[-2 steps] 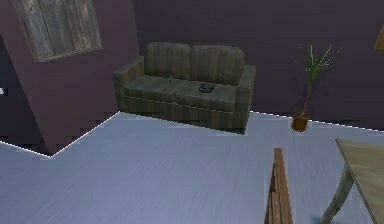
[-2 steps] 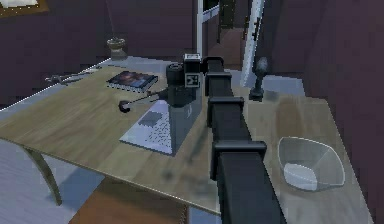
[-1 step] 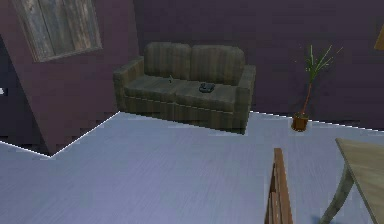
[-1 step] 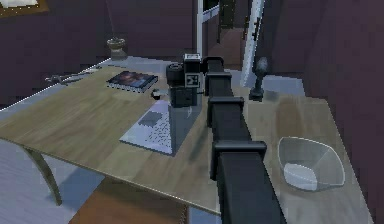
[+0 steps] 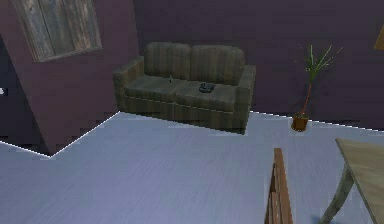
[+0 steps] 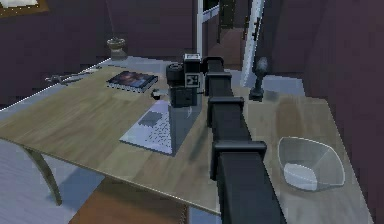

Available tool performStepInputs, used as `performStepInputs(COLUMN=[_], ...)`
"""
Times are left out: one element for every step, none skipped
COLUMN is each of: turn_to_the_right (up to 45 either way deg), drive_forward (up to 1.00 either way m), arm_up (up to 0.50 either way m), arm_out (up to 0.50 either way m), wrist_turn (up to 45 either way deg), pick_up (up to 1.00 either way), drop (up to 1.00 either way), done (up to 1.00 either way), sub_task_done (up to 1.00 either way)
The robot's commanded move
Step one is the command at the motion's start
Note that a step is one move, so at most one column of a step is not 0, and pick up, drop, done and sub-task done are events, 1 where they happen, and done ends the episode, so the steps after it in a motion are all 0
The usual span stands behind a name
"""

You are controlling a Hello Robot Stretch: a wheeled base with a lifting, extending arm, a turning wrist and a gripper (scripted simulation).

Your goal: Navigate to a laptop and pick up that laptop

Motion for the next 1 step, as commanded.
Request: performStepInputs(turn_to_the_right=[0.0], drive_forward=[0.00], arm_up=[0.02], arm_out=[0.00], wrist_turn=[0.0], pick_up=[0.00], drop=[0.00], done=[0.00], sub_task_done=[0.00])
